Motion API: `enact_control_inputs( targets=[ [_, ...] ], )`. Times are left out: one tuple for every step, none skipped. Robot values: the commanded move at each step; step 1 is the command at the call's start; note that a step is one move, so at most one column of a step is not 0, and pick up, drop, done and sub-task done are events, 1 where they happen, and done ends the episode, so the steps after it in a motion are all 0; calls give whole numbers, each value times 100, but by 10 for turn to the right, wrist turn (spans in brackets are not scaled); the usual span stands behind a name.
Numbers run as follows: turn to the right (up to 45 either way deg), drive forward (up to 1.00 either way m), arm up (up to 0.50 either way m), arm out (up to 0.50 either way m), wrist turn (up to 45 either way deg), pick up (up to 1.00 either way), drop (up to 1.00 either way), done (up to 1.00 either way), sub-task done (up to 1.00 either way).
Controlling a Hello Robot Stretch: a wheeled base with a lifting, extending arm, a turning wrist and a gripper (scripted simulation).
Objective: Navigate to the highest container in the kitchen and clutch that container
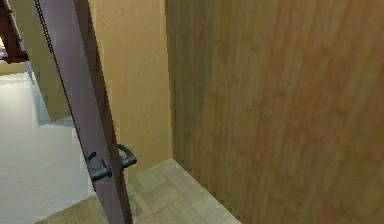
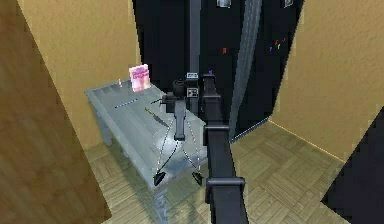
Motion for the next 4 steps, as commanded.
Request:
enact_control_inputs(
  targets=[
    [0,0,0,0,450,0,0,0,0],
    [0,0,0,0,450,0,0,0,0],
    [0,0,0,0,450,0,0,0,0],
    [0,0,0,0,240,0,0,0,0]
  ],
)
